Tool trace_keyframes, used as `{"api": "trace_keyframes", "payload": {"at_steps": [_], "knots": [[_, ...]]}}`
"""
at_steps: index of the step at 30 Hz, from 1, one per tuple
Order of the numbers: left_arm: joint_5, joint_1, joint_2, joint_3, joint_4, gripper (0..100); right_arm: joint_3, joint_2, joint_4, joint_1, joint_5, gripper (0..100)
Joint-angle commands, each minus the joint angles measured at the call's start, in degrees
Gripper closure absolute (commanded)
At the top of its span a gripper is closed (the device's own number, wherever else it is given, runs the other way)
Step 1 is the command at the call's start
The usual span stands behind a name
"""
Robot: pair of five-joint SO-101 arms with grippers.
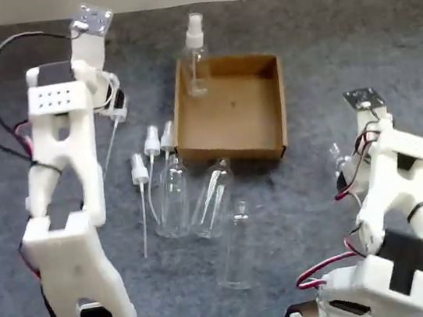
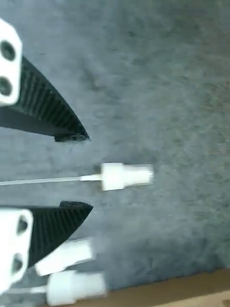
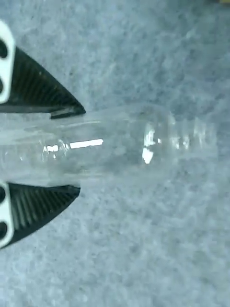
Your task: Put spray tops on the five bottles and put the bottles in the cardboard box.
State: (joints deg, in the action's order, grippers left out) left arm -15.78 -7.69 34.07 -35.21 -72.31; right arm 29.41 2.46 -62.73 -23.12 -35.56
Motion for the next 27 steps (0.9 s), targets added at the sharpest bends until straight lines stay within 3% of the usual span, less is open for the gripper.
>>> {"api": "trace_keyframes", "payload": {"at_steps": [1, 8, 14, 20, 25, 27], "knots": [[-0.4, 2.0, 9.5, -15.8, 0.9, 82, -3.3, -1.8, -0.4, -0.8, -0.7, 99.5], [-0.4, 2.1, 29.0, -35.6, 0.8, 82, -3.3, -2.1, -0.4, -0.4, -0.8, 99.5], [-0.4, 2.1, 36.7, -42.6, -1.1, 82, -3.1, -2.1, -0.4, -0.4, -0.8, 99.5], [-0.4, 2.2, 37.1, -46.7, -12.6, 100, -2.9, -2.1, -0.4, -0.5, -0.8, 99.5], [0.0, 2.2, 37.1, -53.8, -30.0, 100, -2.8, -2.1, -0.4, -0.3, -0.8, 99.5], [0.6, 0.9, 36.4, -53.8, -30.9, 100, -2.8, -2.1, -0.4, -0.3, -0.8, 99.5]]}}
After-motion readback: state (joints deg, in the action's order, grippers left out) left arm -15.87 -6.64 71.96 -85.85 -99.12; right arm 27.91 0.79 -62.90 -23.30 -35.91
